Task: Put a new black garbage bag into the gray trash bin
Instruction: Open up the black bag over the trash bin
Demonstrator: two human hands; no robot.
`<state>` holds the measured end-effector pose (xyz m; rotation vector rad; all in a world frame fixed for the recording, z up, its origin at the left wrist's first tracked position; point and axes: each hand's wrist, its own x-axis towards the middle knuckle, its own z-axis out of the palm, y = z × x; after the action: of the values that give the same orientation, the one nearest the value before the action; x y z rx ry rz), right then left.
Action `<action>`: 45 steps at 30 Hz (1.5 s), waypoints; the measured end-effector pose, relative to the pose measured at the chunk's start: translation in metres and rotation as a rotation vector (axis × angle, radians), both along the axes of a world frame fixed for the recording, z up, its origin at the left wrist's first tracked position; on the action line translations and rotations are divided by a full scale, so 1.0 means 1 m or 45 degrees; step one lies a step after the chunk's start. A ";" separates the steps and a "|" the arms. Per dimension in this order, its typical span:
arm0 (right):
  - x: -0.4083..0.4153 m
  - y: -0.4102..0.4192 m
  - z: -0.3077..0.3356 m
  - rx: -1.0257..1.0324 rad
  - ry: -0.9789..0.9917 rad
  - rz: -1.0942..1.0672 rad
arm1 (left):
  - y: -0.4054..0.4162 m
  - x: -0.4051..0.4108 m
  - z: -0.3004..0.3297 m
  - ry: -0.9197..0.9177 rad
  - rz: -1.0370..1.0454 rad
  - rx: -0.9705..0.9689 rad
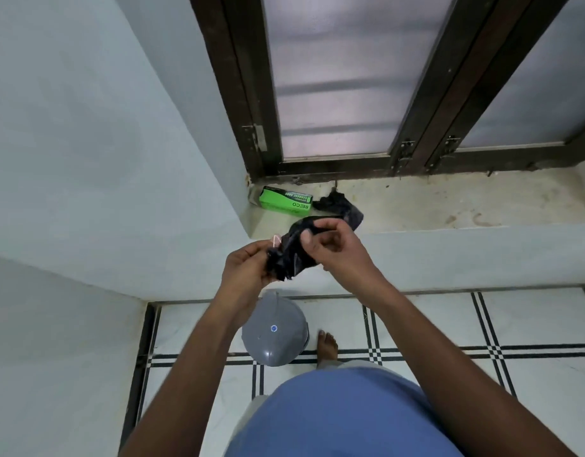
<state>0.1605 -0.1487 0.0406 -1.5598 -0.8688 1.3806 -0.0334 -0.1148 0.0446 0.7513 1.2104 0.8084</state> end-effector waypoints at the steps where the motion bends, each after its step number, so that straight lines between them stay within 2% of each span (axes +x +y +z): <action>1: -0.009 -0.007 0.002 0.050 -0.017 0.084 | -0.003 -0.007 0.002 -0.002 -0.010 0.006; 4: -0.039 -0.024 0.009 0.212 -0.107 0.226 | -0.015 -0.033 0.009 -0.013 -0.048 0.016; 7: -0.050 -0.032 0.006 0.266 -0.198 0.081 | -0.019 -0.053 0.012 -0.071 -0.019 -0.017; 15: -0.096 -0.072 0.015 0.217 -0.211 -0.179 | -0.054 -0.124 0.024 -0.100 0.017 -0.041; 19: -0.102 -0.096 0.013 0.221 -0.540 -0.289 | -0.067 -0.147 0.027 -0.067 0.064 -0.023; 23: -0.118 -0.116 0.022 0.246 -0.544 -0.328 | -0.088 -0.158 0.033 -0.011 -0.059 0.005; 28: -0.153 -0.142 0.040 0.216 -0.446 -0.219 | -0.106 -0.165 0.040 -0.041 -0.010 0.145; 31: -0.170 -0.153 0.038 0.352 -0.598 -0.021 | -0.115 -0.169 0.043 -0.039 -0.067 0.183; 33: -0.176 -0.154 0.033 0.428 -0.637 -0.033 | -0.121 -0.172 0.047 -0.069 -0.097 0.188; 36: -0.179 -0.157 0.035 0.497 -0.436 -0.153 | -0.126 -0.185 0.047 -0.050 -0.322 0.169; 39: -0.170 -0.160 0.048 0.457 -0.196 -0.257 | -0.128 -0.198 0.043 0.081 -0.597 0.185; 41: -0.161 -0.163 0.058 0.397 -0.095 -0.300 | -0.129 -0.204 0.037 0.095 -0.576 0.181; 43: -0.153 -0.164 0.063 0.342 0.008 -0.291 | -0.129 -0.206 0.035 0.107 -0.446 0.146; 45: -0.150 -0.163 0.066 0.278 0.199 -0.325 | -0.132 -0.203 0.038 0.136 -0.369 0.171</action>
<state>0.0104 -0.3118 0.1064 -1.3259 -0.6746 1.1658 -0.2367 -0.2471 0.0828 1.0640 1.1159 0.6194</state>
